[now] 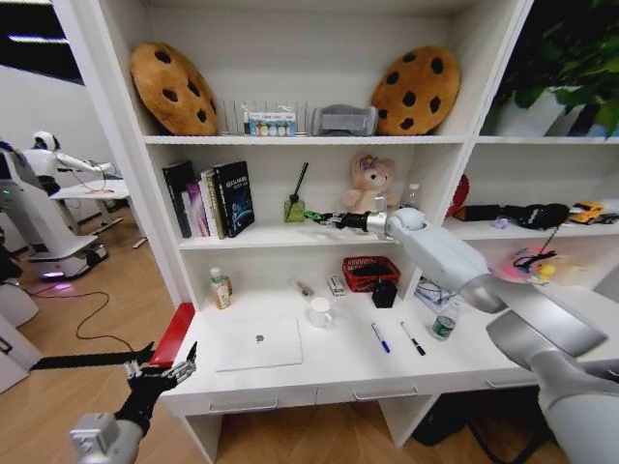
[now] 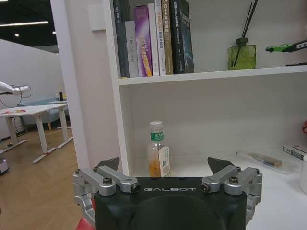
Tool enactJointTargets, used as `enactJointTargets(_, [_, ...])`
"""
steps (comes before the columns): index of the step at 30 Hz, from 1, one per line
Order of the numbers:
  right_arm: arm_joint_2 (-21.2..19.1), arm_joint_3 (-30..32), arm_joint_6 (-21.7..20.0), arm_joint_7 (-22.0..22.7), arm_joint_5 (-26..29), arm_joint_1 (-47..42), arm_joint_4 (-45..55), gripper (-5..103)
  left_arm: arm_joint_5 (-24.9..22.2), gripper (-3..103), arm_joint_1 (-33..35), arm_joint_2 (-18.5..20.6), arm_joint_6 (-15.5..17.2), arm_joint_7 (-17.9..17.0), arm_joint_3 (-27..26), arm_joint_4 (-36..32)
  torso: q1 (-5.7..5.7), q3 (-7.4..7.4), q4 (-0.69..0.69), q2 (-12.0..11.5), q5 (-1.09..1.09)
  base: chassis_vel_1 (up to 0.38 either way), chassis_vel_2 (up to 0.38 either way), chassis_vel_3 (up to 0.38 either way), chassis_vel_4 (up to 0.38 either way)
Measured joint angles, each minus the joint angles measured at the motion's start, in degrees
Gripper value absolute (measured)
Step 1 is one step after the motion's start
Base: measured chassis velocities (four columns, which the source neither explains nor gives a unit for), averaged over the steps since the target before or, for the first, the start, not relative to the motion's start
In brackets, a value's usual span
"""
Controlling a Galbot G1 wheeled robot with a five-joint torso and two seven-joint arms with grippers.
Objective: Organize the objects on the table.
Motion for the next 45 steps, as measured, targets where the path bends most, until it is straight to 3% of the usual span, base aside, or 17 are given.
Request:
enactJointTargets(10, [5.55,-1.96,1.74,1.24,-2.97,0.35,-5.03,36,0.00,100,0.00,0.00,0.00,-0.01,0.00,0.00,0.00,0.00,0.03,0.00,0.00,0.000,0.000,0.000,0.000])
enactJointTargets(31, [4.52,0.21,2.91,4.85,-3.40,-1.39,-4.75,37,0.00,100,0.00,0.00,0.00,-0.01,0.00,0.00,-0.01,-0.01,0.02,0.01,0.01,0.000,0.000,0.000,0.000])
enactJointTargets(33, [3.78,0.37,2.83,4.80,-3.19,-1.52,-3.81,54,0.00,100,0.00,0.00,0.00,-0.02,0.00,0.00,-0.01,-0.01,0.02,0.01,0.01,0.000,0.000,0.000,0.000])
enactJointTargets(35, [3.20,0.60,2.80,4.77,-3.01,-1.72,-2.98,54,0.00,100,0.00,0.00,0.00,-0.02,0.00,0.00,-0.01,-0.01,0.02,0.01,0.01,0.000,0.000,0.000,0.000])
enactJointTargets(36, [2.72,0.88,2.79,4.77,-2.84,-1.90,-2.33,65,0.00,100,0.00,0.00,0.00,-0.02,0.00,0.00,-0.01,0.00,0.02,0.01,0.01,0.000,0.000,0.000,0.000])
enactJointTargets(37, [1.73,1.55,2.69,4.78,-2.55,-2.21,-0.99,65,0.00,100,0.00,0.00,0.00,-0.02,0.00,0.00,-0.01,0.00,0.03,0.01,0.01,0.000,0.000,0.000,0.000])
enactJointTargets(38, [0.33,2.69,1.86,3.99,-2.15,-2.55,1.23,76,0.00,100,0.00,0.00,0.00,-0.02,0.00,0.00,-0.01,0.00,0.03,0.01,0.02,0.000,0.000,0.000,0.000])
enactJointTargets(39, [0.33,2.69,1.86,3.99,-2.15,-2.55,1.23,76,0.00,100,0.00,0.00,0.00,-0.02,0.00,0.00,-0.01,0.00,0.03,0.01,0.02,0.000,0.000,0.000,0.000])
enactJointTargets(41, [-4.66,5.84,-0.56,2.72,1.21,-3.58,9.05,87,0.00,100,0.00,0.00,0.00,-0.02,0.00,0.00,0.00,-0.01,0.03,0.01,0.00,0.000,0.000,0.000,0.000])
enactJointTargets(43, [-5.95,6.63,-0.51,2.99,2.12,-3.96,10.99,87,0.00,100,0.00,0.00,0.00,-0.02,0.00,0.00,-0.01,-0.02,0.01,0.01,0.00,0.000,0.000,0.000,0.000])
enactJointTargets(44, [-8.80,8.76,-0.43,4.48,3.61,-5.40,16.68,87,-0.01,100,0.00,0.00,0.00,0.00,0.01,-0.01,-0.01,-0.01,0.00,0.01,0.02,0.000,0.000,0.000,0.000])
enactJointTargets(45, [-12.10,10.57,0.00,6.93,4.68,-7.11,22.50,97,0.00,100,0.00,0.00,0.00,-0.02,0.00,0.00,0.00,-0.01,0.03,0.01,0.02,0.000,0.000,0.000,0.000])
